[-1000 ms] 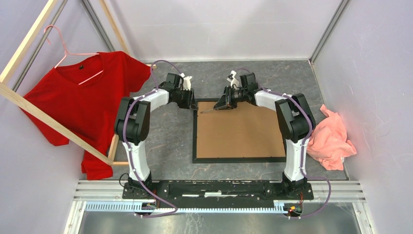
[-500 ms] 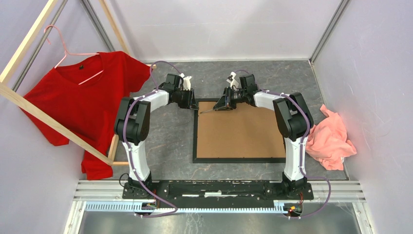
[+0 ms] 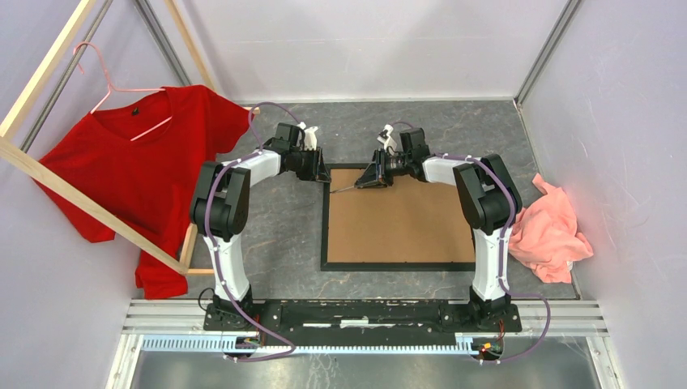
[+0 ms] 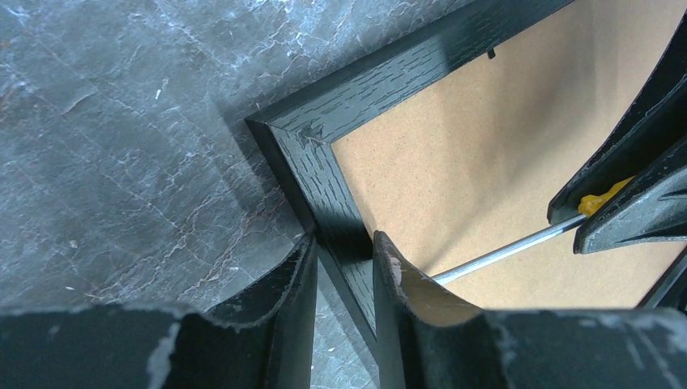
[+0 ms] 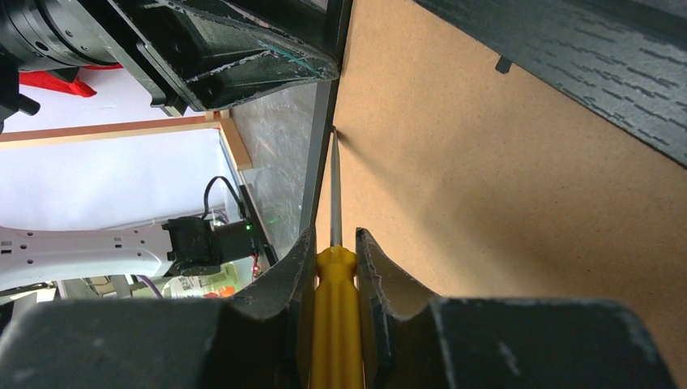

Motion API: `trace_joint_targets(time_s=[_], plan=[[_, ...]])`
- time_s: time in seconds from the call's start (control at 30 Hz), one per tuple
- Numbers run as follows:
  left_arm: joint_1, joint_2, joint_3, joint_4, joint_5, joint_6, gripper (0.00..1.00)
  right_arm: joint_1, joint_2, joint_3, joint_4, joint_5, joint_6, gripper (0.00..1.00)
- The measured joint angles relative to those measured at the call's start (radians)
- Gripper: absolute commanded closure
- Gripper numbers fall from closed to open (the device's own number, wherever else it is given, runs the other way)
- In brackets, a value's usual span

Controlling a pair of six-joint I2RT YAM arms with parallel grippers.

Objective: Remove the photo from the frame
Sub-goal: Release the photo frame item from the photo frame.

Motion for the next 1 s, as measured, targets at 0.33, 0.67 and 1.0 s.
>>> trace_joint_targets(time_s=[0.33,0.67,1.0], plan=[[0.001,-0.001,-0.003,0.005,0.002,-0.003,0.66,-0.005,0.001,-0.013,0.031,-0.006,0.027,1.0],[0.003,-0.003,-0.012,0.019,0.005,-0.019,0.67,-0.005,0.008,-0.016,0.045,-0.008,0.048,1.0],[0.003,-0.005,-0.017,0.026,0.005,-0.022,0.71,-0.003,0.012,-0.016,0.046,-0.012,0.045,1.0]])
